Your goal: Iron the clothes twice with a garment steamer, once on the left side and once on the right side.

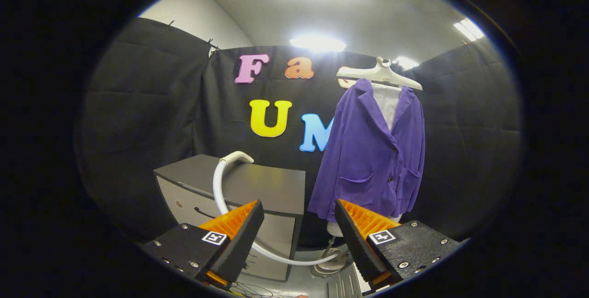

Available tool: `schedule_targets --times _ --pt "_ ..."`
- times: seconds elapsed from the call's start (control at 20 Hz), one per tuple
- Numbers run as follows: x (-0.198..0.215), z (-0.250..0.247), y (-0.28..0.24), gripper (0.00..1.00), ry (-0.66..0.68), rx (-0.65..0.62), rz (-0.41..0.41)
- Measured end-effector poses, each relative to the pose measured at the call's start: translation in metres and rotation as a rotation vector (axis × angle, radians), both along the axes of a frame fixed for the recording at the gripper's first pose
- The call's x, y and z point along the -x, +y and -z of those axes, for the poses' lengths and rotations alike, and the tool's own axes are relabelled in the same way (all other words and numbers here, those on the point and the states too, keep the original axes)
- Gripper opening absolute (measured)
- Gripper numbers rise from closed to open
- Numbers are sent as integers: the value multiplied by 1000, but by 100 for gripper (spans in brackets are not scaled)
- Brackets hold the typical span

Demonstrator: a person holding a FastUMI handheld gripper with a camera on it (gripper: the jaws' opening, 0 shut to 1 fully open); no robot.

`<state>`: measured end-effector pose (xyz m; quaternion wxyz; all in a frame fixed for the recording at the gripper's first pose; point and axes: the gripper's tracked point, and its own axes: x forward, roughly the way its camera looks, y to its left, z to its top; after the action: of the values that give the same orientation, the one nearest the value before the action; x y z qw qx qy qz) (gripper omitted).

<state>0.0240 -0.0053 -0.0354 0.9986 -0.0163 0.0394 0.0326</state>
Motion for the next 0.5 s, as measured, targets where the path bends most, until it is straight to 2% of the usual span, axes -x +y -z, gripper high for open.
schedule_targets --times 0.25,0.5 --pt "0 1 -8 95 36 -13 -87" --pt "-2 -1 -25 95 50 -31 -136"
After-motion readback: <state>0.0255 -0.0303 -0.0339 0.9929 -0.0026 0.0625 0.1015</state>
